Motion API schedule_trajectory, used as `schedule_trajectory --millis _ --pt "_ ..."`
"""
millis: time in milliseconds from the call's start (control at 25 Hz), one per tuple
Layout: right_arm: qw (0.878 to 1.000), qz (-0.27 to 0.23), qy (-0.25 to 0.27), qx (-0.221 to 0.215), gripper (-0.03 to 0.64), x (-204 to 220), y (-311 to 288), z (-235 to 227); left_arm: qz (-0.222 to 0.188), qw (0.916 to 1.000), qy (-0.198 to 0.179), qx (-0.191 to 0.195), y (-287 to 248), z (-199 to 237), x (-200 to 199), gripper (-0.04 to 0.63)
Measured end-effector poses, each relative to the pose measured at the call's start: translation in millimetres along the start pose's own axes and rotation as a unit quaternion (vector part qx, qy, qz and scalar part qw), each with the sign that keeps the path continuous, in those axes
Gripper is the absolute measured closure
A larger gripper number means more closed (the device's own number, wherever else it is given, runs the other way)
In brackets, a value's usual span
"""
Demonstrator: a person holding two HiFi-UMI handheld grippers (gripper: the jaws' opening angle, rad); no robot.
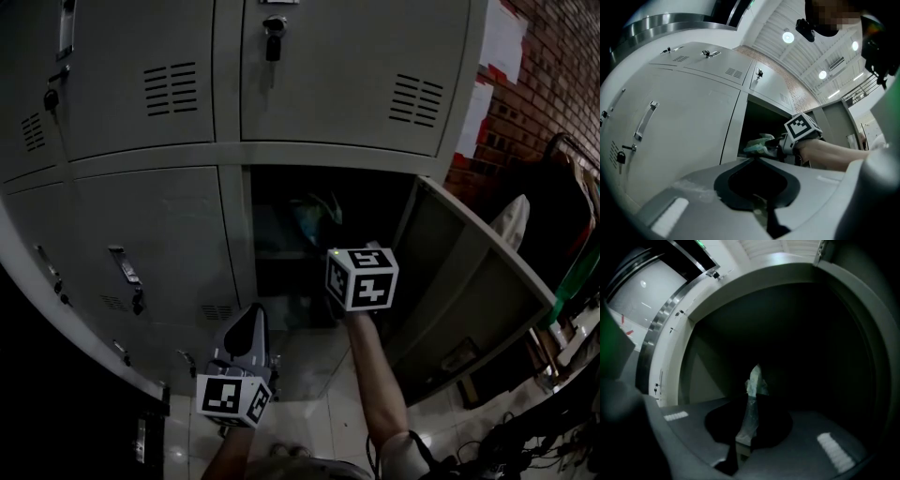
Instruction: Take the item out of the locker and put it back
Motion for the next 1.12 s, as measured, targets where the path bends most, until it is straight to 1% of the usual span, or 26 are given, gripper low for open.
schedule_trajectory --millis 160,280,400,480,560,600,680,760,840,1120 --pt "0.997 -0.063 -0.025 -0.023 0.604 -27.7 34.2 16.0 -0.011 0.9999 -0.006 0.003 1.8 -1.6 -13.2 0.591" --pt "0.99 -0.126 -0.044 -0.045 0.603 -47.4 85.3 34.0 -0.022 0.9997 -0.012 0.005 5.3 -2.6 -24.6 0.591" --pt "0.982 -0.168 -0.067 -0.054 0.603 -46.6 140.9 48.9 -0.027 0.9995 -0.015 0.009 12.1 -6.5 -30.8 0.591" --pt "0.981 -0.175 -0.073 -0.044 0.603 -35.1 172.5 52.4 -0.026 0.9994 -0.019 0.011 18.9 -10.0 -32.3 0.591" --pt "0.982 -0.168 -0.079 -0.029 0.603 -20.0 197.6 52.8 -0.021 0.9995 -0.022 0.011 25.6 -12.9 -31.3 0.591" --pt "0.982 -0.163 -0.088 -0.023 0.603 -12.1 207.5 53.1 -0.018 0.9995 -0.021 0.011 28.5 -14.3 -29.9 0.591" --pt "0.98 -0.156 -0.12 -0.02 0.603 1.9 220.5 54.8 -0.012 0.9997 -0.019 0.011 33.6 -16.4 -26.2 0.591" --pt "0.979 -0.15 -0.139 -0.016 0.603 13.1 227.6 55.9 -0.005 0.9998 -0.017 0.01 38.2 -18.3 -23.1 0.591" --pt "0.981 -0.142 -0.134 -0.012 0.603 18.9 231.2 56.7 -0.003 0.9998 -0.016 0.011 41.0 -20.4 -22.4 0.591" --pt "0.978 -0.152 -0.138 -0.017 0.603 11.8 231.4 62.7 -0.009 0.9998 -0.015 0.013 45.7 -26.3 -27.8 0.591"
Point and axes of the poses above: the fingertips, and each gripper's own axes: y backward along the fingers, z to its left, x out of its underside, the point moved 4 cm from there along y, backward along the fingers, and after that the axes turned 14 degrees about -z, right-handed, at the moved point
